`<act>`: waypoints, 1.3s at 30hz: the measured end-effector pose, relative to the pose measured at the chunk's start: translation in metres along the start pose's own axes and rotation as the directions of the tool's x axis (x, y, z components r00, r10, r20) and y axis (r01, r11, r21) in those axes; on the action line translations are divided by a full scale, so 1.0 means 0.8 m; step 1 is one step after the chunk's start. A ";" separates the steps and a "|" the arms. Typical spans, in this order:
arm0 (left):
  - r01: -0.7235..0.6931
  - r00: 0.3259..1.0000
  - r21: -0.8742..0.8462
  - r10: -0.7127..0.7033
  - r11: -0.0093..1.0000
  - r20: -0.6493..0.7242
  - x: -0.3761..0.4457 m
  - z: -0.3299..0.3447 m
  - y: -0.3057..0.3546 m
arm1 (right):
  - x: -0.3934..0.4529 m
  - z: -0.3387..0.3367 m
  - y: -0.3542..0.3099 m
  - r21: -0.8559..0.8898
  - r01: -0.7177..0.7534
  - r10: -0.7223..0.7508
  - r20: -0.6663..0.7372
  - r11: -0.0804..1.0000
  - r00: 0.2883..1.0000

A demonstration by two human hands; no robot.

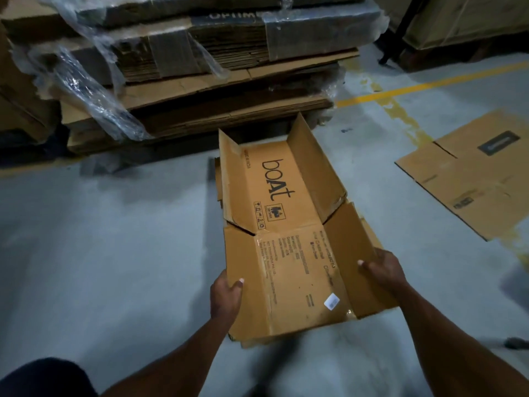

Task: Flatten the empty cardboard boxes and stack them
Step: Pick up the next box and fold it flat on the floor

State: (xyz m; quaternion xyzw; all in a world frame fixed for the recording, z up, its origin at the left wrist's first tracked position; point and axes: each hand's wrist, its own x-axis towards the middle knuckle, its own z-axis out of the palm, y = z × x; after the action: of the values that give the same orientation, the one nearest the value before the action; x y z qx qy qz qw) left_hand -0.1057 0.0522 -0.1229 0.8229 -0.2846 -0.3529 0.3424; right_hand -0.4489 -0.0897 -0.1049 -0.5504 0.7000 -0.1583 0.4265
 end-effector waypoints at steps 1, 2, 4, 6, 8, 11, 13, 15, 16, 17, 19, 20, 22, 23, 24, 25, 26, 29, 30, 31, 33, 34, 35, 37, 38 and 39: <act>-0.010 1.000 0.002 0.010 1.000 -0.009 0.007 0.008 -0.006 | 0.009 0.002 0.007 0.000 -0.008 0.008 -0.003 1.000 1.000; -0.018 1.000 0.004 0.018 1.000 -0.016 0.014 0.016 -0.009 | 0.022 0.003 0.015 0.007 -0.009 0.009 -0.008 1.000 1.000; -0.012 1.000 0.009 0.012 1.000 -0.021 0.036 0.032 -0.019 | 0.048 0.011 0.027 0.005 -0.009 0.009 -0.007 1.000 1.000; -0.013 1.000 0.017 0.013 1.000 -0.012 0.056 0.049 -0.029 | 0.075 0.023 0.046 -0.013 -0.016 0.016 -0.002 1.000 1.000; -0.009 0.999 0.030 0.007 1.000 0.048 0.069 0.065 -0.047 | 0.098 0.037 0.072 -0.088 -0.029 0.027 -0.020 0.996 0.999; 0.053 0.986 0.104 -0.069 0.993 0.152 0.089 0.083 -0.078 | 0.114 0.050 0.093 -0.225 -0.138 0.110 -0.132 0.964 0.985; 0.185 0.959 0.137 -0.209 0.973 0.192 0.104 0.091 -0.099 | 0.122 0.056 0.099 -0.271 -0.234 0.180 -0.211 0.934 0.961; 0.253 0.939 0.152 -0.280 0.955 0.199 0.138 0.107 -0.153 | 0.124 0.060 0.103 -0.342 -0.294 0.201 -0.282 0.893 0.938; 0.274 0.935 0.179 -0.305 0.945 0.181 0.145 0.113 -0.166 | 0.125 0.063 0.110 -0.367 -0.299 0.199 -0.286 0.881 0.937; 0.286 0.930 0.213 -0.324 0.934 0.173 0.152 0.119 -0.182 | 0.122 0.066 0.115 -0.365 -0.303 0.216 -0.260 0.880 0.941; 0.274 0.921 0.300 -0.339 0.914 0.191 0.133 0.117 -0.168 | 0.116 0.075 0.136 -0.332 -0.314 0.267 -0.181 0.890 0.947; 0.220 0.917 0.335 -0.311 0.916 0.248 0.112 0.112 -0.146 | 0.111 0.080 0.148 -0.336 -0.309 0.283 -0.125 0.890 0.951; 0.096 0.787 0.336 -0.278 0.937 0.550 0.092 0.108 -0.133 | 0.103 0.089 0.171 -0.375 -0.263 0.298 0.038 0.889 0.954; 0.037 0.661 0.341 -0.279 0.940 0.697 0.084 0.108 -0.128 | 0.100 0.093 0.179 -0.396 -0.239 0.300 0.100 0.886 0.949; 0.004 0.589 0.387 -0.315 0.922 0.745 0.082 0.104 -0.128 | 0.102 0.100 0.194 -0.393 -0.236 0.308 0.131 0.889 0.942; -0.020 0.567 0.416 -0.333 0.909 0.754 0.081 0.101 -0.127 | 0.101 0.106 0.206 -0.383 -0.240 0.308 0.127 0.892 0.943; -0.052 0.585 0.428 -0.320 0.902 0.745 0.084 0.099 -0.129 | 0.095 0.107 0.208 -0.370 -0.236 0.295 0.113 0.899 0.949; -0.089 0.694 0.435 -0.257 0.896 0.672 0.099 0.090 -0.123 | 0.082 0.102 0.196 -0.354 -0.208 0.264 0.118 0.912 0.957; -0.099 0.746 0.460 -0.240 0.882 0.621 0.103 0.086 -0.114 | 0.075 0.100 0.180 -0.358 -0.196 0.253 0.118 0.913 0.960; -0.115 0.792 0.471 -0.205 0.874 0.575 0.109 0.080 -0.104 | 0.070 0.097 0.165 -0.347 -0.187 0.235 0.101 0.919 0.967; -0.147 0.854 0.441 -0.111 0.886 0.508 0.125 0.069 -0.082 | 0.061 0.091 0.130 -0.300 -0.150 0.176 0.060 0.942 0.983; -0.161 0.869 0.414 -0.070 0.896 0.489 0.130 0.060 -0.067 | 0.057 0.086 0.112 -0.286 -0.131 0.148 0.038 0.949 0.988; -0.165 0.883 0.381 -0.036 0.910 0.469 0.134 0.048 -0.052 | 0.053 0.080 0.086 -0.279 -0.115 0.123 0.011 0.953 0.992; -0.167 0.903 0.312 0.019 0.935 0.428 0.132 0.012 -0.014 | 0.038 0.067 0.029 -0.257 -0.107 0.102 -0.036 0.960 0.994; -0.165 0.906 0.284 0.032 0.944 0.422 0.126 -0.012 0.011 | 0.028 0.061 -0.003 -0.240 -0.100 0.093 -0.041 0.966 0.995; -0.172 0.904 0.258 0.048 0.951 0.424 0.121 -0.039 0.036 | 0.015 0.056 -0.037 -0.229 -0.095 0.088 -0.042 0.969 0.995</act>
State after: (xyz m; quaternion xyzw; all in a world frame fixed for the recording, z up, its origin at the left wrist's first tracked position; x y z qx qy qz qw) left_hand -0.0314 -0.0224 -0.1220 0.7534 -0.4455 -0.4528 0.1700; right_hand -0.3957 -0.0993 -0.1155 -0.5608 0.7450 -0.0648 0.3554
